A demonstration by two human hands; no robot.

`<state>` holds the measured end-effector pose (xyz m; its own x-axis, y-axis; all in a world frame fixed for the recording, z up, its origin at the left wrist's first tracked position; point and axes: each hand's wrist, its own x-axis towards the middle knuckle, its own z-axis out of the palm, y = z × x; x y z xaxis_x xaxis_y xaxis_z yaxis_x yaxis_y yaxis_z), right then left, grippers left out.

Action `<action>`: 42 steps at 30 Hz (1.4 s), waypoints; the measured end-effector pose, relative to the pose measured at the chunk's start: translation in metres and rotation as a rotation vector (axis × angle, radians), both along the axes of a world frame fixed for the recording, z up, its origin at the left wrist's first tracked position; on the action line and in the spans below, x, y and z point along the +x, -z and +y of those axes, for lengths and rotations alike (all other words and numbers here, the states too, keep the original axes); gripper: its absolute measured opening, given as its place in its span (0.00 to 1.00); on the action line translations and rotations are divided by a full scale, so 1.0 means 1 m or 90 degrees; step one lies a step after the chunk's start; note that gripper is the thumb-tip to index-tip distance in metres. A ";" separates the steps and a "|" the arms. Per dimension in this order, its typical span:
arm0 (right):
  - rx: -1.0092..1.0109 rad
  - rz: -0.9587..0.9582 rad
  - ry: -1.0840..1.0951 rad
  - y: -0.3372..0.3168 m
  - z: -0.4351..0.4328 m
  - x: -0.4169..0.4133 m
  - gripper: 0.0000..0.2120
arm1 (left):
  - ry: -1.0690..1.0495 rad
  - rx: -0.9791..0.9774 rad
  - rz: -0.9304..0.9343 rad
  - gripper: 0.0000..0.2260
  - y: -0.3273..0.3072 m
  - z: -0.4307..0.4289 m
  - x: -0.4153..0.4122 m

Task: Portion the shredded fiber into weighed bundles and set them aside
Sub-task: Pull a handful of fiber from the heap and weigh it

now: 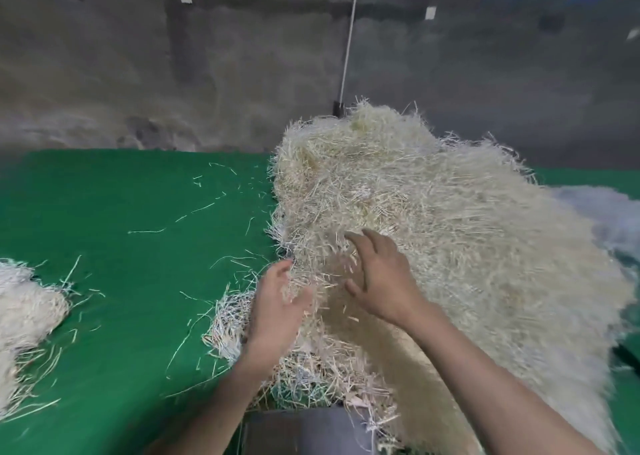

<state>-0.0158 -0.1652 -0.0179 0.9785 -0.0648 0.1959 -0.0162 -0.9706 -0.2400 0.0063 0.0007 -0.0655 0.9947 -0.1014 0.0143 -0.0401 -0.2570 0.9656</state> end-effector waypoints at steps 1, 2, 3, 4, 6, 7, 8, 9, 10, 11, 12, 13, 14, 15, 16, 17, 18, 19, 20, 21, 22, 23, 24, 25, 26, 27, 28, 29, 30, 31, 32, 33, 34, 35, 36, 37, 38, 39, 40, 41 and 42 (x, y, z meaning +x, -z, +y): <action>-0.042 0.035 0.010 -0.005 -0.015 -0.001 0.41 | 0.010 0.006 -0.032 0.29 -0.012 -0.014 0.011; -0.073 0.084 0.016 -0.007 -0.029 -0.002 0.46 | 0.028 0.014 -0.066 0.33 -0.023 -0.028 0.021; -0.093 0.144 0.020 -0.007 -0.041 -0.003 0.51 | 0.053 0.020 -0.082 0.36 -0.032 -0.041 0.030; -0.106 0.202 0.021 -0.002 -0.051 -0.006 0.55 | 0.086 0.028 -0.079 0.37 -0.037 -0.054 0.037; -0.129 0.286 0.019 0.014 -0.064 -0.013 0.57 | 0.174 0.073 -0.031 0.39 -0.034 -0.073 0.045; -0.147 0.292 0.020 0.022 -0.069 -0.017 0.54 | 0.232 0.097 0.011 0.39 -0.030 -0.078 0.046; -0.168 0.267 0.023 0.029 -0.075 -0.020 0.46 | 0.295 0.118 0.056 0.40 -0.025 -0.082 0.045; -0.183 0.212 0.020 0.034 -0.081 -0.023 0.34 | 0.353 0.146 0.085 0.39 -0.019 -0.084 0.043; -0.179 0.139 0.016 0.035 -0.088 -0.023 0.23 | 0.386 0.172 0.084 0.38 -0.014 -0.085 0.040; -0.142 0.072 0.013 0.032 -0.094 -0.021 0.13 | 0.384 0.178 0.057 0.38 -0.012 -0.087 0.038; -0.083 0.017 0.016 0.026 -0.101 -0.019 0.08 | 0.349 0.163 0.023 0.40 -0.015 -0.089 0.036; -0.019 -0.029 0.029 0.016 -0.106 -0.014 0.08 | 0.292 0.148 -0.016 0.44 -0.020 -0.090 0.035; 0.059 -0.081 0.043 0.002 -0.110 -0.008 0.10 | 0.240 0.137 -0.061 0.48 -0.027 -0.093 0.037; 0.132 -0.140 0.047 -0.015 -0.112 -0.002 0.10 | 0.210 0.127 -0.100 0.52 -0.035 -0.095 0.037; 0.179 -0.189 0.038 -0.032 -0.112 0.004 0.09 | 0.209 0.102 -0.122 0.56 -0.045 -0.098 0.039; 0.201 -0.209 0.012 -0.050 -0.109 0.008 0.09 | 0.221 0.070 -0.117 0.58 -0.056 -0.101 0.039; 0.207 -0.205 -0.027 -0.066 -0.104 0.012 0.10 | 0.222 0.060 -0.099 0.57 -0.066 -0.105 0.041; 0.219 -0.183 -0.076 -0.078 -0.100 0.015 0.12 | 0.208 0.095 -0.094 0.51 -0.072 -0.110 0.044; 0.246 -0.145 -0.121 -0.087 -0.098 0.018 0.11 | 0.206 0.155 -0.104 0.41 -0.074 -0.113 0.045; 0.284 -0.096 -0.154 -0.095 -0.098 0.018 0.09 | 0.191 0.199 -0.102 0.31 -0.077 -0.116 0.045; 0.336 -0.048 -0.167 -0.102 -0.103 0.016 0.08 | 0.154 0.226 -0.100 0.24 -0.082 -0.124 0.047; 0.403 -0.013 -0.165 -0.108 -0.112 0.015 0.10 | 0.127 0.214 -0.088 0.19 -0.087 -0.132 0.049; 0.458 0.004 -0.147 -0.110 -0.125 0.015 0.15 | 0.106 0.164 -0.070 0.14 -0.090 -0.133 0.051; 0.474 0.012 -0.117 -0.111 -0.138 0.014 0.24 | 0.087 0.121 -0.053 0.12 -0.089 -0.129 0.052; 0.439 0.033 -0.088 -0.107 -0.149 0.014 0.36 | 0.067 0.089 -0.021 0.14 -0.090 -0.124 0.055; 0.384 0.082 -0.081 -0.098 -0.155 0.014 0.48 | 0.052 0.063 0.018 0.19 -0.089 -0.121 0.056; 0.337 0.142 -0.093 -0.083 -0.152 0.014 0.55 | 0.057 0.023 0.049 0.19 -0.088 -0.119 0.056; 0.316 0.201 -0.112 -0.064 -0.142 0.012 0.59 | 0.058 -0.038 0.069 0.15 -0.089 -0.118 0.059; 0.328 0.255 -0.127 -0.041 -0.128 0.010 0.60 | 0.066 -0.120 0.089 0.09 -0.096 -0.119 0.056; 0.357 0.294 -0.125 -0.020 -0.112 0.008 0.59 | 0.074 -0.201 0.109 0.07 -0.104 -0.122 0.053; 0.387 0.308 -0.110 0.000 -0.097 0.006 0.58 | 0.087 -0.257 0.125 0.06 -0.113 -0.123 0.051; 0.405 0.296 -0.087 0.016 -0.084 0.005 0.55 | 0.092 -0.280 0.118 0.06 -0.118 -0.123 0.052; 0.406 0.266 -0.059 0.030 -0.075 0.007 0.50 | 0.089 -0.283 0.109 0.06 -0.123 -0.123 0.053; 0.388 0.230 -0.029 0.039 -0.070 0.010 0.39 | 0.081 -0.284 0.106 0.06 -0.127 -0.120 0.054; 0.357 0.187 0.011 0.041 -0.068 0.013 0.24 | 0.072 -0.285 0.112 0.09 -0.131 -0.119 0.053; 0.312 0.136 0.042 0.040 -0.069 0.015 0.11 | 0.073 -0.276 0.119 0.16 -0.134 -0.117 0.051; 0.266 0.075 0.062 0.036 -0.073 0.018 0.07 | 0.085 -0.266 0.140 0.24 -0.132 -0.114 0.052; 0.217 -0.006 0.074 0.031 -0.079 0.022 0.12 | 0.099 -0.250 0.154 0.31 -0.128 -0.111 0.052; 0.180 -0.088 0.077 0.025 -0.088 0.027 0.20 | 0.107 -0.226 0.151 0.33 -0.126 -0.109 0.052; 0.144 -0.165 0.077 0.017 -0.095 0.031 0.30 | 0.112 -0.203 0.130 0.29 -0.123 -0.108 0.052; 0.108 -0.205 0.064 0.008 -0.099 0.035 0.41 | 0.105 -0.175 0.092 0.24 -0.120 -0.106 0.052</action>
<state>0.0193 -0.2642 -0.0263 0.8555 -0.2151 0.4711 -0.0066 -0.9141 -0.4054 0.0585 -0.1052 0.0542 0.9591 -0.2723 -0.0768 0.0830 0.0114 0.9965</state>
